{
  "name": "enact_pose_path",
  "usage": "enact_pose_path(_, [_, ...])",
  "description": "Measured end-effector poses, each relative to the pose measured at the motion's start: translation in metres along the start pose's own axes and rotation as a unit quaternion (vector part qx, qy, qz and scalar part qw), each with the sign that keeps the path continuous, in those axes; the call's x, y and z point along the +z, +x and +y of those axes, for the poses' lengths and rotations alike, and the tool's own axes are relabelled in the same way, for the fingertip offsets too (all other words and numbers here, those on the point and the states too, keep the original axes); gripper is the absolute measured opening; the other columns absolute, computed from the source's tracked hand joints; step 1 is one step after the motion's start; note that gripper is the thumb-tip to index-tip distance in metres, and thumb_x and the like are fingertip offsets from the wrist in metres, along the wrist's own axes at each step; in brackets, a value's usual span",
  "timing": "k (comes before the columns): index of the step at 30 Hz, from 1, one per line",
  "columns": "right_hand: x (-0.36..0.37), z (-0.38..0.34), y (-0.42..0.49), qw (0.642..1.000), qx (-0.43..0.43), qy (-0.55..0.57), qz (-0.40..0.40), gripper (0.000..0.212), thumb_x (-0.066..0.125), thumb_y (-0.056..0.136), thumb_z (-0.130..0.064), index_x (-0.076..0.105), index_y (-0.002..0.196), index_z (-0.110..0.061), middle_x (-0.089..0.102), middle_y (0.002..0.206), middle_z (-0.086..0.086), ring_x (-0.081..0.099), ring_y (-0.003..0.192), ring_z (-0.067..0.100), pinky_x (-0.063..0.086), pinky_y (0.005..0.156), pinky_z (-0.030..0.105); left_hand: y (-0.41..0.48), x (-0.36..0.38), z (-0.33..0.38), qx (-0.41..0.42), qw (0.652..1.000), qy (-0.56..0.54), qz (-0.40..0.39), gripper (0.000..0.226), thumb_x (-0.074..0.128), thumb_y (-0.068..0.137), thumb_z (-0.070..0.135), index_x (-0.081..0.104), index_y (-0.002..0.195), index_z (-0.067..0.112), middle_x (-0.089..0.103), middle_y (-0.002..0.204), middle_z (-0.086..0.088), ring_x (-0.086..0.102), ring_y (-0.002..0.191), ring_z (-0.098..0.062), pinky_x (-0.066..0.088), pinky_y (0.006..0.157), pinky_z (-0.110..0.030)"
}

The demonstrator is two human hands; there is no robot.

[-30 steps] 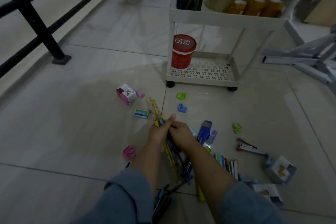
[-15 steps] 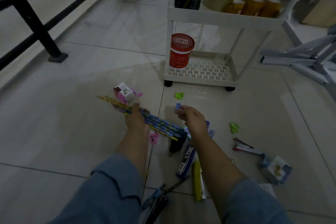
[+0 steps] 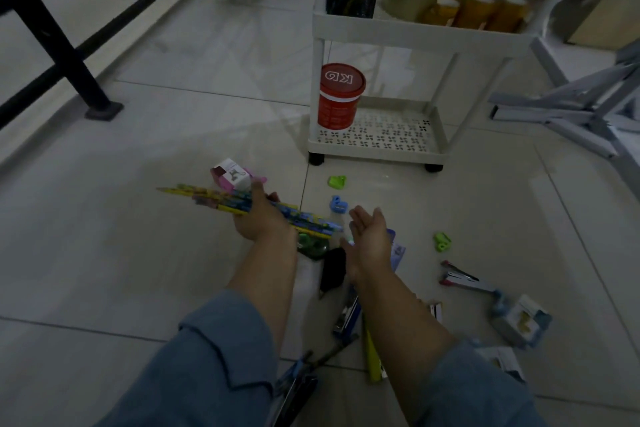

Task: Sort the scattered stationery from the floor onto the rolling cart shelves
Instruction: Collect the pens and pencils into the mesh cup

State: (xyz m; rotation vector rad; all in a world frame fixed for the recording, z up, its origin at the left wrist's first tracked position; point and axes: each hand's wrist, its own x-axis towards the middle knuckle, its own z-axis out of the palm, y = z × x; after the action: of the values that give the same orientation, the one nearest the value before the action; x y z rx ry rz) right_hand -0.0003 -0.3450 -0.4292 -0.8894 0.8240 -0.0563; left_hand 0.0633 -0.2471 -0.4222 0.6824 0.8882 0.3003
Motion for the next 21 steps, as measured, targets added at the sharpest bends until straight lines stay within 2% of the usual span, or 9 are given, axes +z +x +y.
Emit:
enact_pose_path(3, [0.015, 0.004, -0.008, 0.999, 0.012, -0.025, -0.022, 0.033, 0.036, 0.1, -0.037, 0.053, 0.119, -0.016, 0.062, 0.111, 0.006, 0.06, 0.1, 0.021, 0.05, 0.085, 0.035, -0.023, 0.003, -0.012, -0.003, 0.998, 0.046, -0.043, 0.017, 0.071, 0.082, 0.015, 0.057, 0.085, 0.007, 0.062, 0.069, -0.005, 0.056, 0.047, -0.008, 0.052, 0.05, -0.023])
enact_pose_path(5, [0.016, 0.001, -0.008, 1.0, 0.015, -0.015, -0.01, 0.025, 0.035, 0.1, -0.036, 0.052, 0.113, -0.022, 0.062, 0.096, 0.004, 0.061, 0.087, 0.019, 0.049, 0.071, 0.029, -0.036, 0.003, -0.017, -0.013, 0.996, 0.06, -0.062, 0.019, 0.072, 0.082, 0.019, 0.056, 0.081, 0.009, 0.062, 0.055, 0.003, 0.057, 0.044, -0.004, 0.05, 0.052, -0.024])
enact_pose_path(7, [0.003, -0.007, -0.001, 1.0, -0.006, 0.007, -0.008, 0.038, 0.027, 0.102, -0.038, 0.049, 0.125, -0.018, 0.057, 0.12, 0.006, 0.052, 0.119, 0.022, 0.042, 0.095, 0.033, -0.033, 0.005, -0.012, -0.025, 0.997, 0.03, -0.065, 0.02, 0.072, 0.081, 0.017, 0.054, 0.075, 0.012, 0.06, 0.045, 0.009, 0.055, 0.041, -0.003, 0.05, 0.051, -0.024])
enact_pose_path(9, [-0.004, -0.013, 0.003, 0.999, -0.013, 0.034, 0.002, 0.049, 0.02, 0.102, -0.039, 0.038, 0.14, -0.013, 0.044, 0.144, 0.005, 0.031, 0.139, 0.019, 0.022, 0.114, 0.038, -0.024, 0.009, -0.006, -0.037, 0.997, -0.016, -0.07, 0.023, 0.072, 0.081, 0.014, 0.052, 0.071, 0.013, 0.058, 0.041, 0.008, 0.053, 0.039, -0.005, 0.049, 0.051, -0.025])
enact_pose_path(11, [-0.004, -0.013, 0.005, 0.997, -0.003, 0.073, -0.007, 0.051, 0.02, 0.103, -0.036, 0.032, 0.143, -0.007, 0.038, 0.148, 0.008, 0.032, 0.138, 0.02, 0.023, 0.114, 0.038, -0.029, 0.007, -0.011, -0.063, 0.993, 0.01, -0.095, 0.025, 0.072, 0.082, 0.015, 0.051, 0.068, 0.012, 0.059, 0.044, 0.007, 0.055, 0.04, -0.006, 0.05, 0.049, -0.024])
enact_pose_path(13, [0.006, -0.011, -0.002, 0.994, 0.018, 0.1, -0.045, 0.043, 0.027, 0.102, -0.034, 0.052, 0.123, -0.006, 0.057, 0.122, 0.01, 0.055, 0.113, 0.024, 0.041, 0.099, 0.038, -0.046, 0.003, -0.025, -0.109, 0.983, 0.053, -0.137, 0.027, 0.071, 0.082, 0.019, 0.051, 0.066, 0.011, 0.06, 0.053, 0.002, 0.058, 0.046, -0.01, 0.052, 0.05, -0.025])
enact_pose_path(15, [0.021, -0.008, -0.008, 0.991, 0.037, 0.099, -0.085, 0.035, 0.035, 0.1, -0.036, 0.058, 0.1, -0.01, 0.061, 0.101, 0.009, 0.061, 0.089, 0.022, 0.048, 0.091, 0.037, -0.054, 0.001, -0.032, -0.159, 0.972, 0.034, -0.171, 0.027, 0.07, 0.083, 0.021, 0.051, 0.067, 0.01, 0.059, 0.059, -0.002, 0.061, 0.054, -0.017, 0.056, 0.057, -0.032])
enact_pose_path(18, [0.021, -0.012, -0.008, 0.996, 0.025, 0.033, -0.077, 0.046, 0.031, 0.1, -0.043, 0.049, 0.129, -0.013, 0.053, 0.127, 0.005, 0.053, 0.113, 0.019, 0.041, 0.101, 0.035, -0.039, 0.005, -0.025, -0.146, 0.974, 0.057, -0.162, 0.027, 0.072, 0.081, 0.023, 0.053, 0.067, 0.01, 0.06, 0.061, -0.002, 0.06, 0.061, -0.018, 0.055, 0.055, -0.029])
enact_pose_path(21, [0.004, -0.028, -0.002, 0.997, -0.048, -0.061, -0.029, 0.054, 0.022, 0.101, -0.043, 0.034, 0.144, -0.012, 0.036, 0.147, -0.001, 0.031, 0.137, 0.016, 0.026, 0.111, 0.036, -0.023, 0.0, -0.018, -0.1, 0.93, 0.27, -0.228, 0.03, 0.072, 0.08, 0.022, 0.053, 0.06, 0.011, 0.057, 0.046, 0.001, 0.056, 0.053, -0.017, 0.052, 0.059, -0.03])
